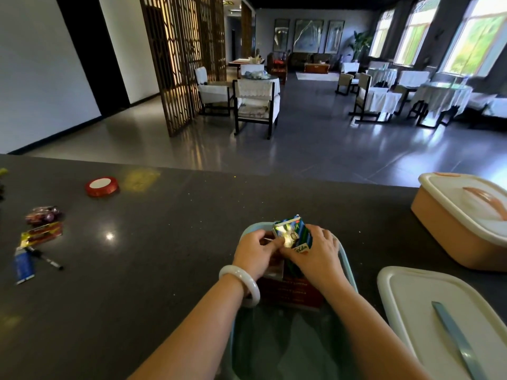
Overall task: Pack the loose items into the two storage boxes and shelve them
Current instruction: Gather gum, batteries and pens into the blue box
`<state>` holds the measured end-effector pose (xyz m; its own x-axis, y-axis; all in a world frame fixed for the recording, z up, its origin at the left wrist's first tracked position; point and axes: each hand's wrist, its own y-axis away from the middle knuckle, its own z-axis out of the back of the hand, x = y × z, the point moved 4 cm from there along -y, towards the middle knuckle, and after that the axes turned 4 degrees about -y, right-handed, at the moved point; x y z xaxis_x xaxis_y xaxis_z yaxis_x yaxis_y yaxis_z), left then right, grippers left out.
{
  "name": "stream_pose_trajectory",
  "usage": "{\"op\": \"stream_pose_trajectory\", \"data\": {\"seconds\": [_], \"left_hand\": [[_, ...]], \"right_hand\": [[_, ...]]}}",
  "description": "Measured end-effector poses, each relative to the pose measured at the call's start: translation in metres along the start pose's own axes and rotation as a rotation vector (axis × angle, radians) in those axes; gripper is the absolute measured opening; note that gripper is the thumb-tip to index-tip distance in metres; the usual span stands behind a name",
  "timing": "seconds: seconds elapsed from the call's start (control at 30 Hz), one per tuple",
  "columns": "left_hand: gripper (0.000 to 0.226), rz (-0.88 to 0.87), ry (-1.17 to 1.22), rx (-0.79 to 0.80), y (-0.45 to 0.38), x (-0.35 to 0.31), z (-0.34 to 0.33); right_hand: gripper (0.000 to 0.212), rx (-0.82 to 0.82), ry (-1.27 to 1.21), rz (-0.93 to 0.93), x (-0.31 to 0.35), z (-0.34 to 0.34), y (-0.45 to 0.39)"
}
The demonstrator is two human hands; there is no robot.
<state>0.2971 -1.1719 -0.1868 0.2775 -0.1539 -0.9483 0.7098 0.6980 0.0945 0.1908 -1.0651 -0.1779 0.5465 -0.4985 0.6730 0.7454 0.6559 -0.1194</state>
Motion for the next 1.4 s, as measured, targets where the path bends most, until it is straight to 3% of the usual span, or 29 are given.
{"op": "stream_pose_trajectory", "data": {"seconds": [0.13, 0.23, 0.37, 0.47, 0.63, 0.73, 0.97, 1.4], "left_hand": [[0.018, 0.045, 0.009, 0.037, -0.003, 0.0, 0.004], [0.018, 0.107, 0.024, 0.167, -0.005, -0.003, 0.005], [0.021, -0.006, -0.021, 0.191, -0.006, -0.017, 0.008], [0.032, -0.102, -0.272, 0.09, -0.011, -0.025, 0.012], [0.089, -0.234, -0.74, 0.005, -0.005, -0.027, -0.002], [0.091, -0.289, -0.97, -0.075, -0.005, -0.022, -0.008], [0.08, -0.389, -0.704, -0.108, -0.006, -0.017, -0.004], [0.085, -0.439, -0.615, -0.152, -0.002, -0.015, -0.001]], "right_hand": [[0.071, 0.1, -0.297, -0.096, -0.007, 0.013, -0.009], [0.046, 0.136, -0.415, -0.034, -0.003, 0.03, -0.021], [0.02, 0.267, -0.462, 0.0, 0.004, 0.032, -0.029], [0.016, 0.244, -0.56, -0.096, 0.0, 0.024, -0.032], [0.01, 0.06, -0.6, -0.279, -0.014, 0.008, -0.032], [0.014, 0.008, -0.62, -0.277, -0.012, 0.008, -0.028], [0.011, -0.051, -0.659, -0.279, -0.01, 0.015, -0.025], [0.006, -0.083, -0.648, -0.314, -0.006, 0.009, -0.023]]}}
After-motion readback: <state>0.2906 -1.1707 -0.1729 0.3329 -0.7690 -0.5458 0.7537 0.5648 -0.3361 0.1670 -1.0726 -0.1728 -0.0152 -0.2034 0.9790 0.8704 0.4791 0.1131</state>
